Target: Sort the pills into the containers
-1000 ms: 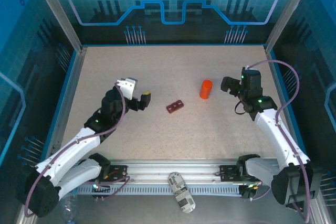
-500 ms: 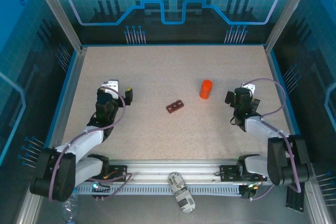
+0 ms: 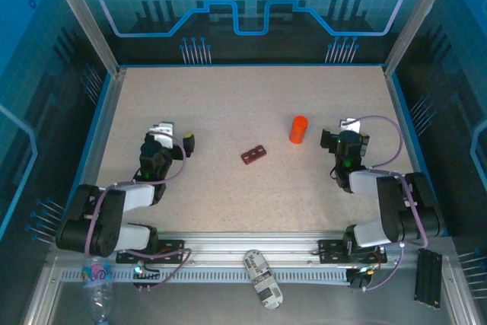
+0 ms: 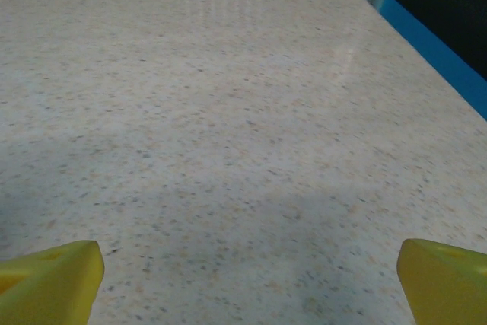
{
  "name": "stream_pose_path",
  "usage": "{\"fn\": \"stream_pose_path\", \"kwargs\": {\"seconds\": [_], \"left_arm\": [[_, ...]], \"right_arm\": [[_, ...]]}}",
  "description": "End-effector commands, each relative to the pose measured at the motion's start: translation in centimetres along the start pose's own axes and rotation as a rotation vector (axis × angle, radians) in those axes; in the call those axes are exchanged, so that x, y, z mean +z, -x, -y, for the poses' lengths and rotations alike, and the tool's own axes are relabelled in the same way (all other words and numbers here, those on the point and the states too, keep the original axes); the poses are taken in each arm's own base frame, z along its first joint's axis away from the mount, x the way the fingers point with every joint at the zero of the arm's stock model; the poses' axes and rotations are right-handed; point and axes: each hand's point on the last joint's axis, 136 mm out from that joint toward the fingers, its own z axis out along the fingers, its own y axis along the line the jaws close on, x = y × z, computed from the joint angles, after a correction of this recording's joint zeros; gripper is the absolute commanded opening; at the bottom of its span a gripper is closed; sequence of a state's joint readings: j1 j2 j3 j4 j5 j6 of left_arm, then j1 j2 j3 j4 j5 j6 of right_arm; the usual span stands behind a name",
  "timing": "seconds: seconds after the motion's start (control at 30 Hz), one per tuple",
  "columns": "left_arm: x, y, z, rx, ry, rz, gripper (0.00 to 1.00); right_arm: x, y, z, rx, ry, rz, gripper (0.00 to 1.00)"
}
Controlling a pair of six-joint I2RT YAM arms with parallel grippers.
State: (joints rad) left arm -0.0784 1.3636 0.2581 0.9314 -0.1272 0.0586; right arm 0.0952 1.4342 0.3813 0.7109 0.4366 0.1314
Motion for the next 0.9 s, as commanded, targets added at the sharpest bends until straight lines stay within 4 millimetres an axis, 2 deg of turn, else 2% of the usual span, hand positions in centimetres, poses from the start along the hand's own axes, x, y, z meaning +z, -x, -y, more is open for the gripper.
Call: {"fn": "stream_pose_path", "kwargs": {"seconds": [0.0,0.07,0.17,0.23,0.33,0.87], "left_arm": [[1.2,-0.2,-0.2,-0.028,-0.048,0.026,0.99],[2.1,-0.9,0.3,-0.012,-0.081,0.022,0.99],[3.1,-1.1,0.2,-0.022,-0.087,-0.04,0.99],[3.6,-1.3,-1.1,-0.076,-0.044,-0.086,0.99],[3.7,-1.3,-1.6,-0.097,-0.04,-0.085,0.99],[3.7,-1.2,-1.5,-0.092,-0.038,-0.082,0.99]], "right_arm": [[0.3,2.1,-2.5,-0.057,0.147,0.089,1.0],[0.9,1.2,-3.4,-0.075,0.191,0.098,1.0],[0.9,1.0,-3.1,-0.063,0.181,0.073,1.0],[0.9,1.2,-3.1,-0.061,0.182,0.084,1.0],[0.9,1.2,-3.1,-0.06,0.181,0.083,1.0],[0.9,1.2,-3.1,-0.069,0.174,0.09,1.0]]}}
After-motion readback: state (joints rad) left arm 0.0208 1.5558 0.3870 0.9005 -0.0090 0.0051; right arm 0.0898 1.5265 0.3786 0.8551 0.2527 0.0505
